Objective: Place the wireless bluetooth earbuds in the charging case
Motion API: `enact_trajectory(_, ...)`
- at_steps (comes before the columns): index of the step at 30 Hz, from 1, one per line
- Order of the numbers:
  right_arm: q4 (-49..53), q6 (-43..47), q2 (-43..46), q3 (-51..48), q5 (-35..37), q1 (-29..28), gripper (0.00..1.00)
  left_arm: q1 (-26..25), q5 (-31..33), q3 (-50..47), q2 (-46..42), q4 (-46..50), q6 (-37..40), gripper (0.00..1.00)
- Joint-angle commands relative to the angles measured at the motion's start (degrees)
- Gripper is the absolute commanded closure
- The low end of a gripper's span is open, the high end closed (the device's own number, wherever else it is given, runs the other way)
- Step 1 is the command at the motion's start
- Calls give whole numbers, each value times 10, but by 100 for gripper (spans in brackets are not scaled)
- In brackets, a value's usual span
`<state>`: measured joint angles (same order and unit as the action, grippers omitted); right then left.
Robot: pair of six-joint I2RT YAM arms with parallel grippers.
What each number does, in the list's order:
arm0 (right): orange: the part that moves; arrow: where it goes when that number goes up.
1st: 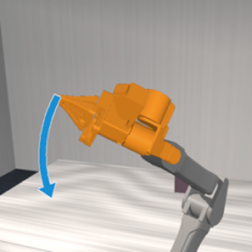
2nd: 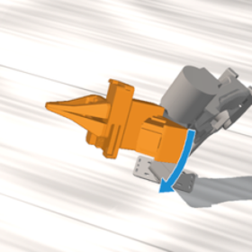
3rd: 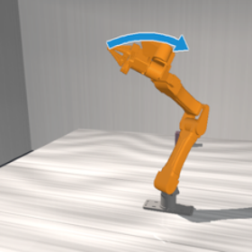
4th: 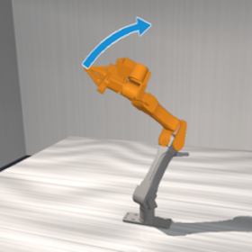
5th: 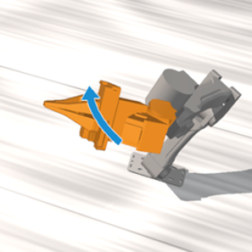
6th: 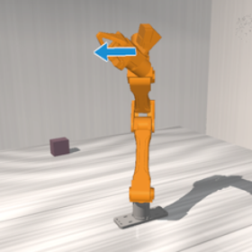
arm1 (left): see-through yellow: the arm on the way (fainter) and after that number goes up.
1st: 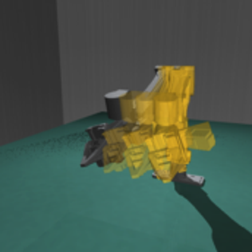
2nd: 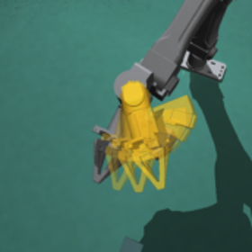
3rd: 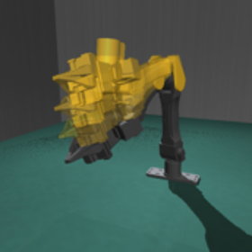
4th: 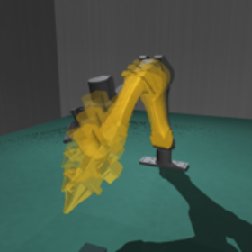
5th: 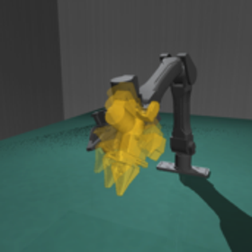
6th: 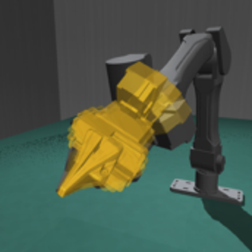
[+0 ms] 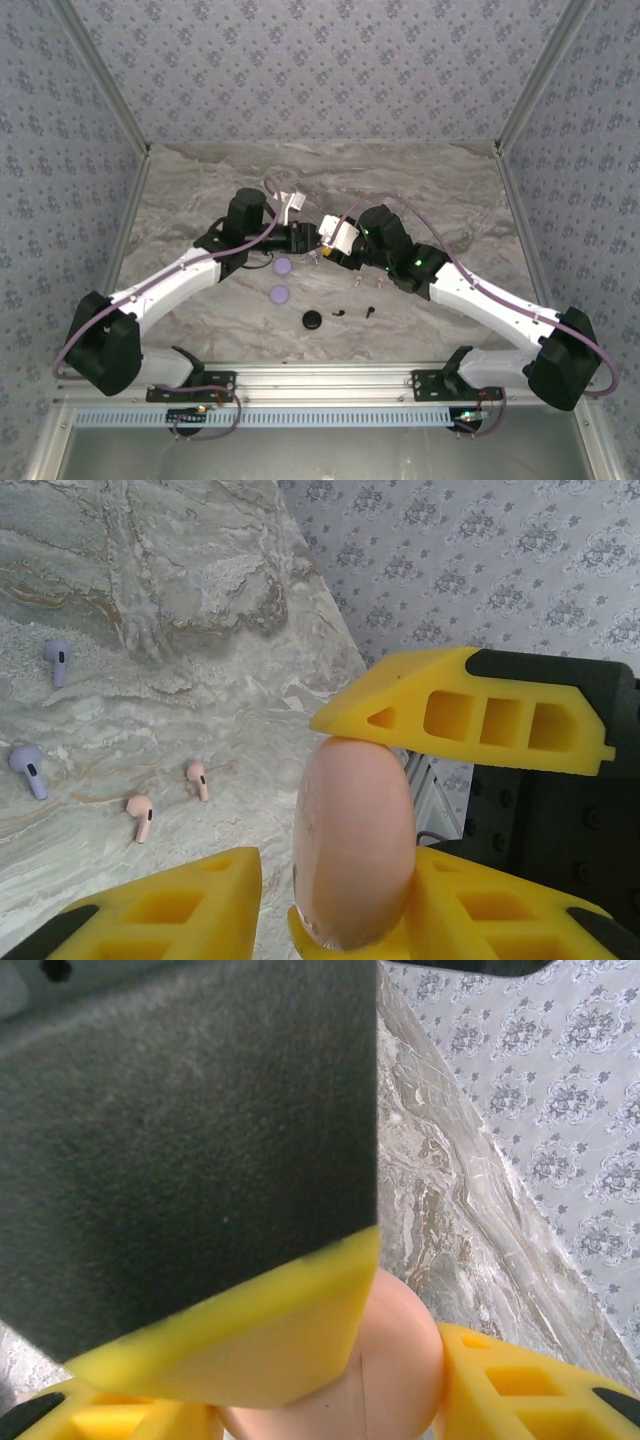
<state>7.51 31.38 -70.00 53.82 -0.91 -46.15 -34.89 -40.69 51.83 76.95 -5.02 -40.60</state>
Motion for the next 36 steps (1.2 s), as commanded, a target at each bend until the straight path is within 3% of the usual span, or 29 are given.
enact_trajectory(1, 0, 3, -5, 21, -3, -3, 49, -5, -9, 18, 3, -13, 3, 62)
enact_trajectory(12, -3, -10, -10, 23, -9, -3, 47, -10, -7, 14, 1, -22, 6, 82)
enact_trajectory(14, 2, -14, -10, 25, -14, -1, 43, -10, 1, 12, -3, -25, 9, 82)
enact_trajectory(20, 31, -39, 0, 30, -44, 19, 18, -10, 46, -13, -33, -64, 23, 84)
enact_trajectory(29, 36, -122, 80, 3, -194, 98, 8, -9, 119, -55, -93, -104, 177, 89)
enact_trajectory(36, -43, -214, 123, -32, -255, 160, 8, -10, 68, -61, -126, -140, 290, 95)
